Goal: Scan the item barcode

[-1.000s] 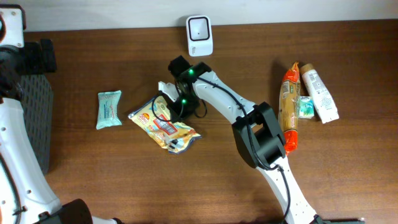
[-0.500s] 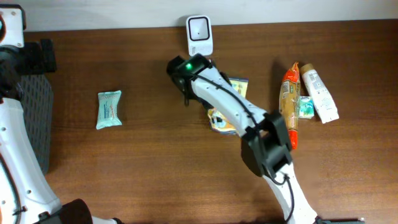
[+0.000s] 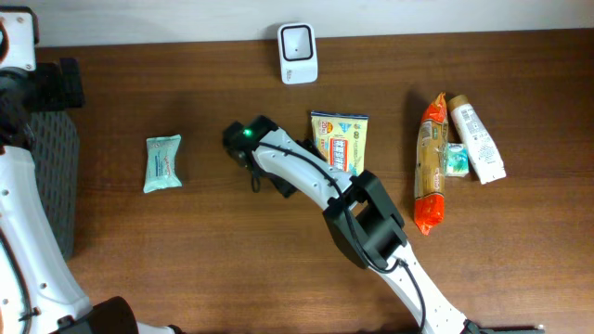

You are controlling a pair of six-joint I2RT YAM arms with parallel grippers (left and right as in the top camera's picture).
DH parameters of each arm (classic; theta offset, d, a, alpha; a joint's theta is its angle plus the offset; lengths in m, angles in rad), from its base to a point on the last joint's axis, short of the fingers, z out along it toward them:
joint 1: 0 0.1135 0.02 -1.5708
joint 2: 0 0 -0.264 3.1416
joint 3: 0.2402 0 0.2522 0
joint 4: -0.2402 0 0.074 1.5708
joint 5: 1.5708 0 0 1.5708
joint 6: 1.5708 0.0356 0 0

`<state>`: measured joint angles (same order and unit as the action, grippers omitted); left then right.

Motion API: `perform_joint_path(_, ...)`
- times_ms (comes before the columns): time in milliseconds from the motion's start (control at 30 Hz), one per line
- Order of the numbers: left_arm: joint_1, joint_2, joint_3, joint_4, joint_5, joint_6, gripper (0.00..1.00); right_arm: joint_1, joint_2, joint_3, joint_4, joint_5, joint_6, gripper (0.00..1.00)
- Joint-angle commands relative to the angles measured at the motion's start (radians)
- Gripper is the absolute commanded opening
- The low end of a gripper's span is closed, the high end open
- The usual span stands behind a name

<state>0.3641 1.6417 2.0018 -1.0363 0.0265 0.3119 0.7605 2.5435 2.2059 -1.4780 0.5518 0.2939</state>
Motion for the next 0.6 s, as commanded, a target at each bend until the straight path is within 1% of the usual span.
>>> perform_joint_path(0, 0.002, -0.011, 0.011, 0.000, 0.004, 0.011, 0.99, -0.080, 0.005, 0.002, -0.018, -0.002, 0.056, 0.74)
perform_joint_path(33, 0.002, -0.011, 0.011, 0.000, 0.004, 0.011, 0.99, -0.105, 0.005, 0.002, -0.018, -0.020, 0.055, 0.65)
perform_joint_path(67, 0.002, -0.011, 0.011, 0.000, 0.004, 0.012, 0.99, -0.123, 0.005, 0.002, -0.018, -0.028, 0.055, 0.47)
perform_joint_path(100, 0.002, -0.011, 0.011, 0.000, 0.004, 0.011, 0.99, -0.134, 0.005, 0.002, -0.018, -0.029, 0.055, 0.12)
perform_joint_path(133, 0.002, -0.011, 0.011, 0.000, 0.004, 0.012, 0.99, -0.133, 0.005, 0.003, -0.018, -0.029, 0.055, 0.04)
perform_joint_path(200, 0.002, -0.011, 0.011, 0.000, 0.004, 0.011, 0.99, -0.126, -0.008, 0.007, -0.034, -0.032, 0.055, 0.04)
perform_joint_path(300, 0.002, -0.011, 0.011, 0.000, 0.004, 0.011, 0.99, -0.130, -0.107, 0.024, -0.046, -0.095, 0.052, 0.04)
perform_joint_path(367, 0.002, -0.011, 0.011, 0.000, 0.004, 0.011, 0.99, -0.155, -0.165, 0.024, -0.039, -0.170, 0.056, 0.04)
perform_joint_path(467, 0.002, -0.011, 0.011, 0.000, 0.004, 0.011, 0.99, -0.164, -0.166, 0.024, -0.042, -0.238, 0.055, 0.04)
perform_joint_path(567, 0.002, -0.011, 0.011, 0.000, 0.004, 0.012, 0.99, -0.164, -0.166, 0.024, -0.053, -0.256, 0.054, 0.04)
